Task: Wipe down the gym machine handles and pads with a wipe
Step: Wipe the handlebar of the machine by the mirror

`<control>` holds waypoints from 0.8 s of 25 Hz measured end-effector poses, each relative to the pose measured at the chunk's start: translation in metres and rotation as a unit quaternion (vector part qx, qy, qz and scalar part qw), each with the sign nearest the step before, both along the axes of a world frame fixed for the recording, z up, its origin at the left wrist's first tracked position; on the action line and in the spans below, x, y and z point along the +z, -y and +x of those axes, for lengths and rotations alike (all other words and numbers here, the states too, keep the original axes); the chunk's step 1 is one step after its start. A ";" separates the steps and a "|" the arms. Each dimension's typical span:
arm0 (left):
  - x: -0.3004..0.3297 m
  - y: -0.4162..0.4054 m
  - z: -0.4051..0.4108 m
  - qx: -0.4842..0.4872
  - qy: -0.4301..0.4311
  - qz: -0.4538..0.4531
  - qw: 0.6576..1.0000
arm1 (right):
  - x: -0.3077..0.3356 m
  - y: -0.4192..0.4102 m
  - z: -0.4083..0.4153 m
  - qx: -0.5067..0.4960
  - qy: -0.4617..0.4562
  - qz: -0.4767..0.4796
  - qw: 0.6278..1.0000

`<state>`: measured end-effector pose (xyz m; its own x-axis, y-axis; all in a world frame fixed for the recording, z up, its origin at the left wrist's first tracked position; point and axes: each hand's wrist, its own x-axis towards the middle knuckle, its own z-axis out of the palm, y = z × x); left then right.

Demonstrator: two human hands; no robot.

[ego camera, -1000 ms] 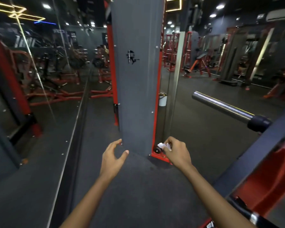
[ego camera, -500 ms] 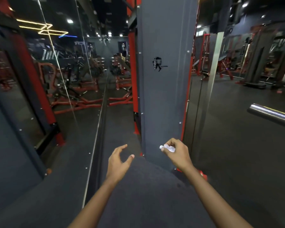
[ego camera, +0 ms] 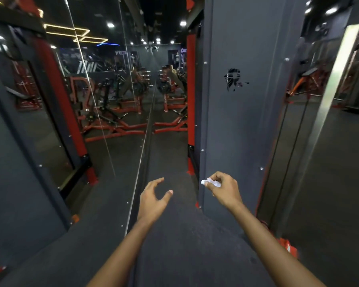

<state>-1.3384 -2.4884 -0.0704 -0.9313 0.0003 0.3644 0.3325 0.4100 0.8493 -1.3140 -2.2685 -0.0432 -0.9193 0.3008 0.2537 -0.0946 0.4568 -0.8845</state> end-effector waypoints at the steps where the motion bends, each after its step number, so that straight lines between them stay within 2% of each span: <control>1: 0.000 -0.001 -0.025 0.004 -0.005 0.000 1.000 | -0.003 -0.001 -0.027 0.006 0.000 -0.001 1.000; 4: 0.001 -0.007 -0.110 0.020 -0.022 -0.008 1.000 | -0.006 -0.009 -0.115 0.028 -0.001 0.008 1.000; 11: 0.008 -0.029 -0.297 0.067 0.007 0.020 0.998 | 0.014 -0.048 -0.330 0.057 -0.012 0.036 0.998; 16: 0.016 -0.025 -0.434 0.102 0.005 0.007 0.995 | 0.012 -0.036 -0.478 0.089 -0.004 0.027 0.996; 20: 0.034 -0.006 -0.569 0.107 -0.024 0.001 0.994 | 0.016 -0.017 -0.618 0.085 -0.040 0.033 0.995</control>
<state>-1.9069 -2.4822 -0.0364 -0.8916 -0.1962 0.4080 0.2780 0.4741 0.8355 -1.9320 -2.2519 -0.0271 -0.9314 0.1234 0.3423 -0.2444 0.4849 -0.8397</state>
